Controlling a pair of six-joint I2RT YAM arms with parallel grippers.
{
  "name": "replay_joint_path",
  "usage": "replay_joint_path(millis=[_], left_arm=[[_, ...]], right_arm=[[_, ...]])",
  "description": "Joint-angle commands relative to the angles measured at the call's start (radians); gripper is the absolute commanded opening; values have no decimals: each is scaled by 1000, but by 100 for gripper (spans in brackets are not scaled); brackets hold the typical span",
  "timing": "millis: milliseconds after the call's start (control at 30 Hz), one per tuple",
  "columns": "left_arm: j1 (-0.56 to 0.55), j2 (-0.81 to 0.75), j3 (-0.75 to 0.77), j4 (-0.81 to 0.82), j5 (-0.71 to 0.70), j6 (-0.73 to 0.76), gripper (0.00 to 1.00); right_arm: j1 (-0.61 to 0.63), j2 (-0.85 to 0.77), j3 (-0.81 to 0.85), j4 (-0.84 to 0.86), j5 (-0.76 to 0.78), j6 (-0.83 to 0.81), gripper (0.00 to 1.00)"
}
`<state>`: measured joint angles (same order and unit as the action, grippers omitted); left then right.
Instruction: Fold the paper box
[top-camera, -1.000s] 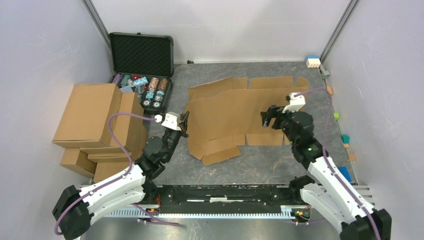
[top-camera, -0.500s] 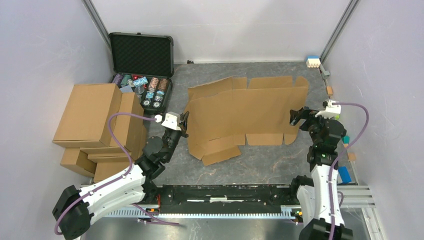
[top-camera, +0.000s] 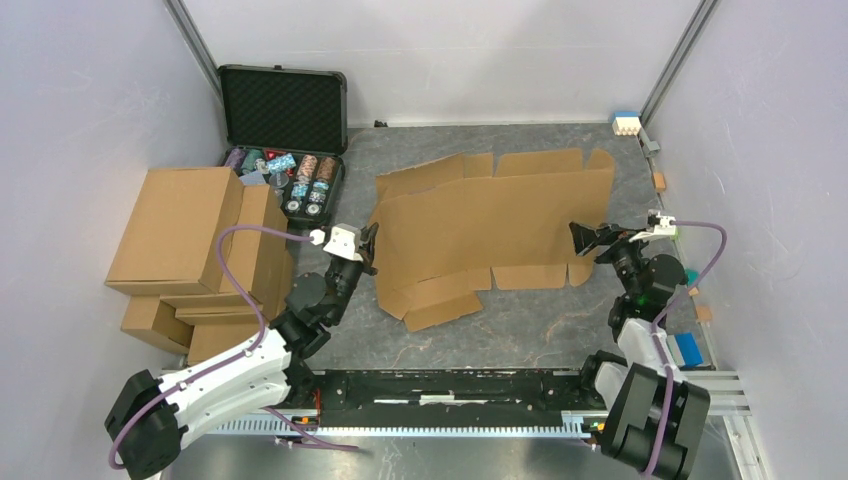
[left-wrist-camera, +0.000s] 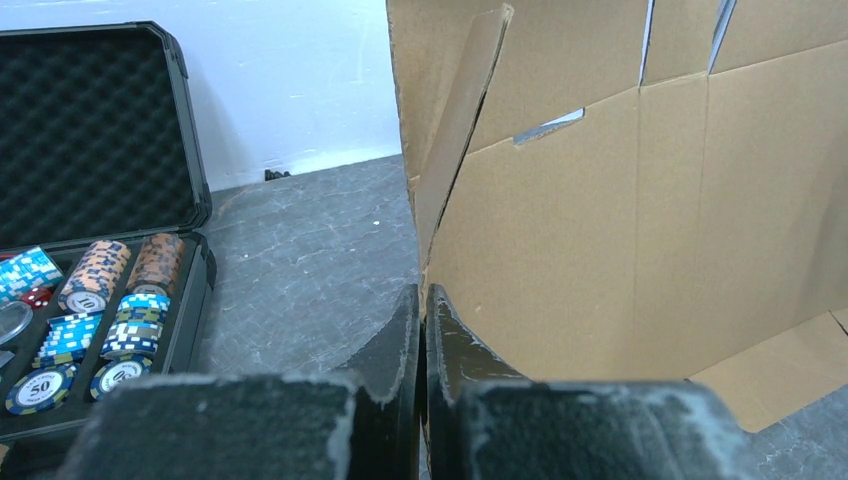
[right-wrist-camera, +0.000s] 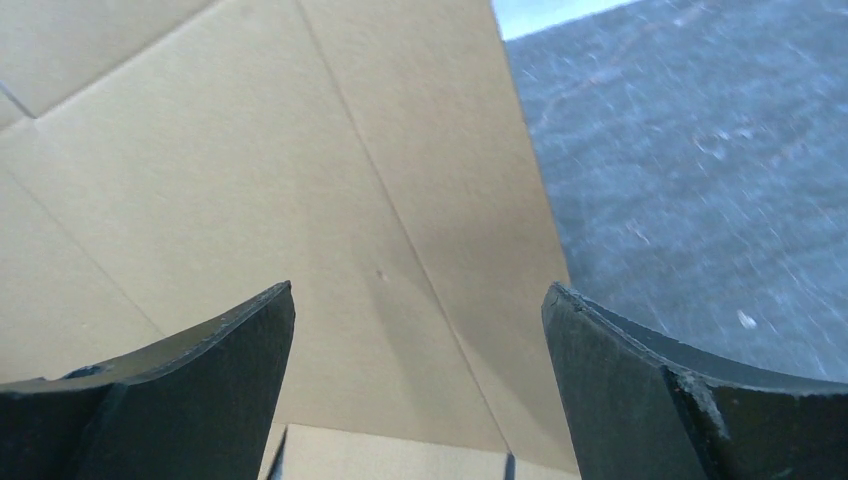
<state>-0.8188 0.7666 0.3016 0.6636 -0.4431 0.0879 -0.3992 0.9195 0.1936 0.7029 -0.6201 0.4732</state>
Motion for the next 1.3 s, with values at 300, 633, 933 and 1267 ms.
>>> replay_joint_path(millis=[300, 633, 933, 1267], left_arm=[[-8, 14, 6, 14, -8, 37, 2], [-8, 18, 2, 21, -16, 41, 2], [-8, 21, 3, 25, -13, 39, 2], [-8, 9, 1, 25, -10, 37, 2]], right_arm=[[-82, 42, -22, 245, -26, 56, 98], [-107, 98, 45, 207, -14, 32, 98], [-111, 395, 58, 706, -145, 251, 98], [-93, 682, 79, 1254, -266, 596, 89]])
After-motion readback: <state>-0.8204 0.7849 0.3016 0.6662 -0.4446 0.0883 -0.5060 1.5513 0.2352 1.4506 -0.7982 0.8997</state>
